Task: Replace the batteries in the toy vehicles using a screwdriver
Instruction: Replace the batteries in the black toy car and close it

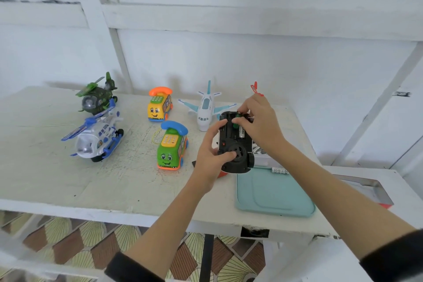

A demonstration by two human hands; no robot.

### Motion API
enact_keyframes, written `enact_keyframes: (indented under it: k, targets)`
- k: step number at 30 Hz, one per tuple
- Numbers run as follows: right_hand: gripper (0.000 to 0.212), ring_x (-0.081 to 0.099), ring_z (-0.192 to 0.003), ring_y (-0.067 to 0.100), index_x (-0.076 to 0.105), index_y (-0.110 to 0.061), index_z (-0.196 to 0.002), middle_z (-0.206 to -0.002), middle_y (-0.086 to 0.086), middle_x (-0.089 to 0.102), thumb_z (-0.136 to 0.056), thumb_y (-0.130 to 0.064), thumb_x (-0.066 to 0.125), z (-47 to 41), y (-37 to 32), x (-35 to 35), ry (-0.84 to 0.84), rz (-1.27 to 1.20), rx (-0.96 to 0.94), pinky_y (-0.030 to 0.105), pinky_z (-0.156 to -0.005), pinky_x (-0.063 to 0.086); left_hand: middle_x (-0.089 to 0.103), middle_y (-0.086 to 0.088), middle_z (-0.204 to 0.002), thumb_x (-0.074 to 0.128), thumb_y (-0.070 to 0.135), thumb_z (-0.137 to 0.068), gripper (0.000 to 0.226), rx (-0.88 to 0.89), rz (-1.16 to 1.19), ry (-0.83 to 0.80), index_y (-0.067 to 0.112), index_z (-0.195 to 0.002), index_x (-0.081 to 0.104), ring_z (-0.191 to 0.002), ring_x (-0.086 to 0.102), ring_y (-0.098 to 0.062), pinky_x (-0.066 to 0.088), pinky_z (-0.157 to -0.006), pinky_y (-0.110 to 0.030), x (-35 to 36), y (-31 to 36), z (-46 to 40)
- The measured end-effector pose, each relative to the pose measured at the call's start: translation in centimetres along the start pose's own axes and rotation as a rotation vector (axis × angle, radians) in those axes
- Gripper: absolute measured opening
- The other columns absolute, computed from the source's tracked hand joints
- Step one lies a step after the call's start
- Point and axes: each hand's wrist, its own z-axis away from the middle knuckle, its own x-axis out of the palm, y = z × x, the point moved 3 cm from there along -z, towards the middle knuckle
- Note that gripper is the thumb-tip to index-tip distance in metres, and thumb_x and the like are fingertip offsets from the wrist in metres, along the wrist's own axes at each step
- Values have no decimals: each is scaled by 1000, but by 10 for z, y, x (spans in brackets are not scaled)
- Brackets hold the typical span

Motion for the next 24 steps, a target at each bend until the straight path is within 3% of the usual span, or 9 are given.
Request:
enact_keyframes:
  k: [2,6,11,19,24]
  targets:
    - [18,48,-81,25,56,-8,-75,-78,-1,52,-71,-17,71,0,2,1,-6,4,22,41,-70,43,56,12,-134,60,-7,-69,74,-6,-19,-3,30,-133,50,-97,70,-25,59,-83,-45,-2,-1,1]
    - [14,49,-77,18,61,-10,-74,-70,-7,55,-75,-14,74,-1,6,2,-46,-46,147,32,-72,41,63,24,-119,60,-7,-69,74,-17,-42,-15,29,-133,49,-94,69,-25,59,-83,-46,-4,2,2]
    - [18,44,-78,20,59,-7,-69,-68,-10,46,-73,-14,74,-1,6,2,-37,31,51,31,-71,34,62,21,-122,61,-7,-71,72,7,-49,-14,34,-129,53,-102,66,-36,56,-87,-55,-2,9,1]
    - [26,48,-70,29,70,-7,-73,-76,9,57,-74,-33,65,6,-1,-4,9,227,-253,33,-67,36,61,20,-125,60,-8,-70,71,29,5,-2,32,-127,54,-99,69,-28,58,-83,-50,0,12,4]
    - [28,52,-70,31,73,-9,-74,-77,8,59,-73,-36,64,6,1,-12,-19,281,-278,33,-65,34,61,17,-126,60,-9,-70,72,19,-8,-24,33,-128,54,-102,67,-35,56,-84,-55,4,10,4]
